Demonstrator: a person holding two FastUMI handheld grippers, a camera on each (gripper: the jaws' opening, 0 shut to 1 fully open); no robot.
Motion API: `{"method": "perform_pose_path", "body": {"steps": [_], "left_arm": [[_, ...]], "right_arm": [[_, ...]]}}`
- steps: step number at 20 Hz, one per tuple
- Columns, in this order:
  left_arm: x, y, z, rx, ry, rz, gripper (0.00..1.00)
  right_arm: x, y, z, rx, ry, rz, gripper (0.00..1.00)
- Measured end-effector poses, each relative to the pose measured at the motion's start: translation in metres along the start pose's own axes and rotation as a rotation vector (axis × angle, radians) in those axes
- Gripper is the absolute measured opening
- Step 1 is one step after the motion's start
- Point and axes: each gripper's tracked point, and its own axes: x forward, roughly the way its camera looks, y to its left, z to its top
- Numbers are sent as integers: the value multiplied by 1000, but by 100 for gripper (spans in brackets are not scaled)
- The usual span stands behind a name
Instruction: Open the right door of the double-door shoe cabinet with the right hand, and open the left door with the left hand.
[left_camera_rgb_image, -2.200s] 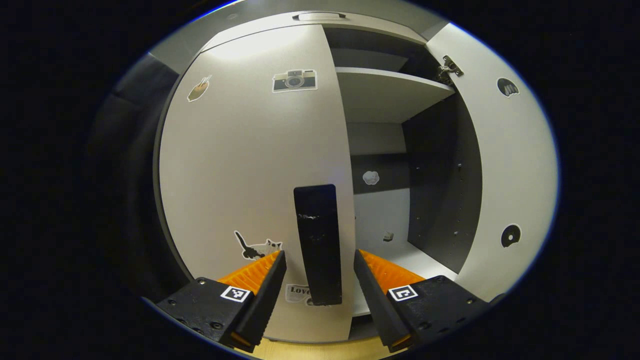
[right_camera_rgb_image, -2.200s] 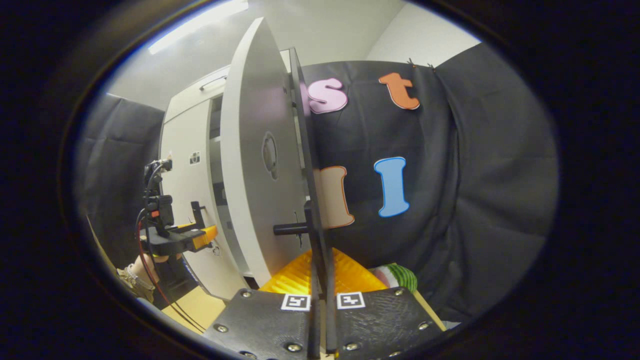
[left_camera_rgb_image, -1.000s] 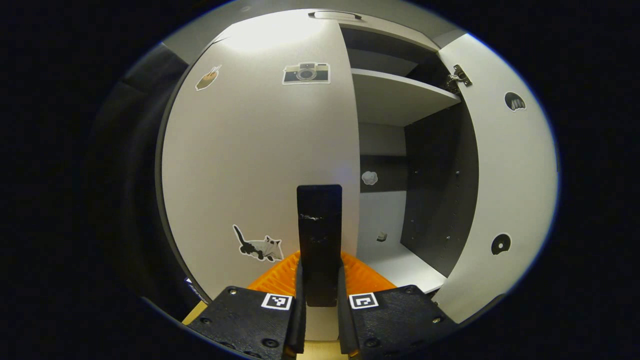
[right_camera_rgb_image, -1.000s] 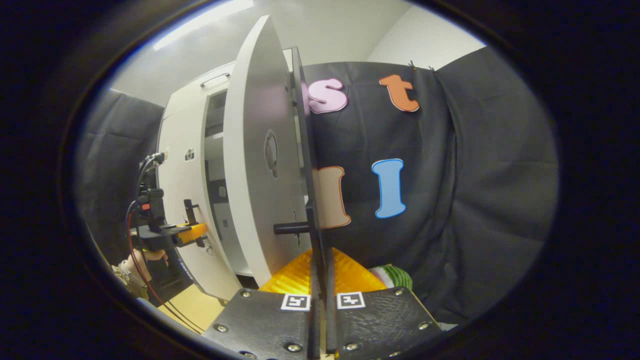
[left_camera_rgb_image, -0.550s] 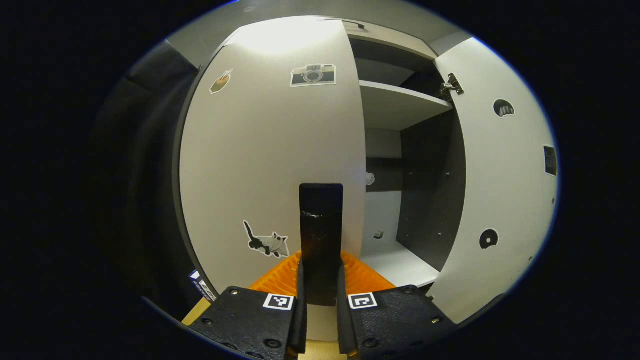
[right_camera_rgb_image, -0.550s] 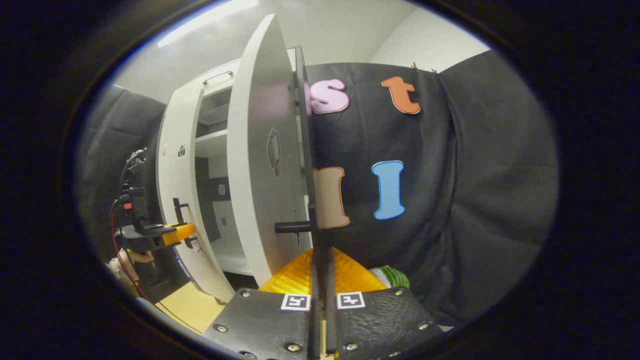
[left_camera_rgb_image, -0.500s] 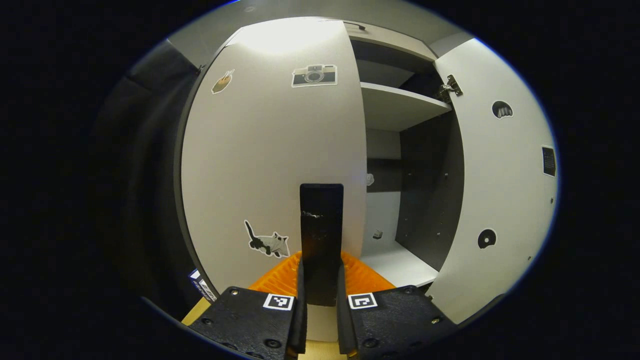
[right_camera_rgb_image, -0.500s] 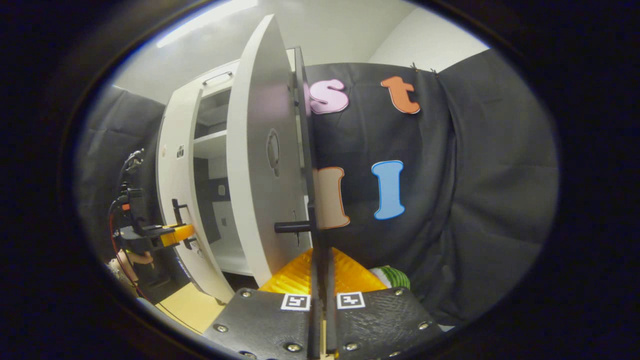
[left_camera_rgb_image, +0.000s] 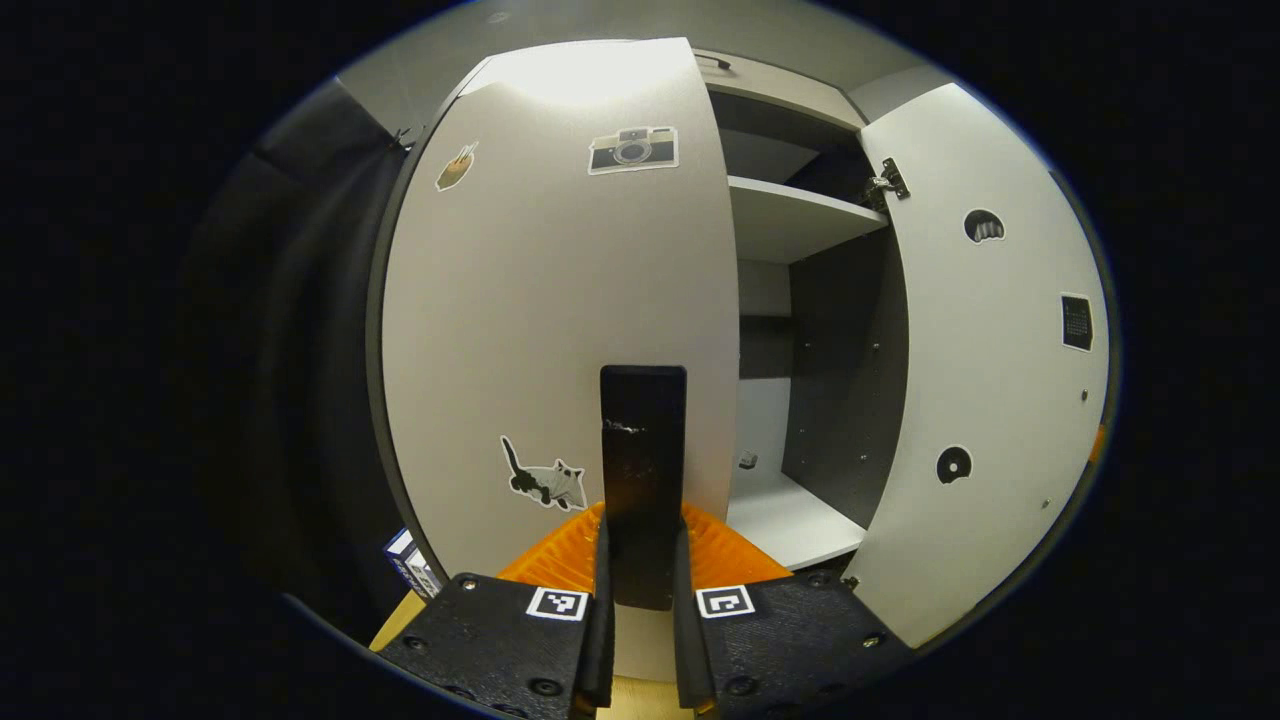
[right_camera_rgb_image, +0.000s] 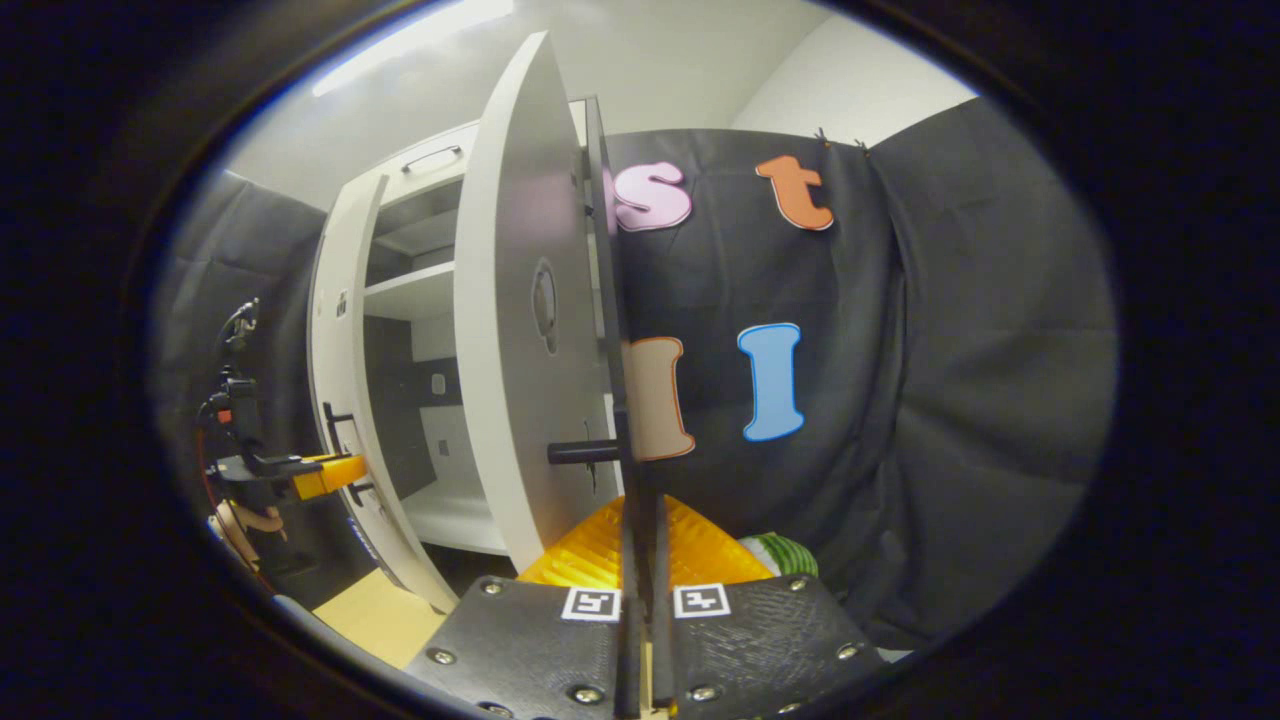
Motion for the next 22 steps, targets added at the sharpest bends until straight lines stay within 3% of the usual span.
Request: {"method": "perform_pose_path", "body": {"steps": [13, 22], "left_arm": [[-34, 11, -2, 20, -2, -74, 25], [-63, 29, -2, 38, -3, -73, 25]], "right_arm": [[1, -1, 2, 3, -21, -8, 5], [-1, -1, 2, 1, -35, -15, 5]]}}
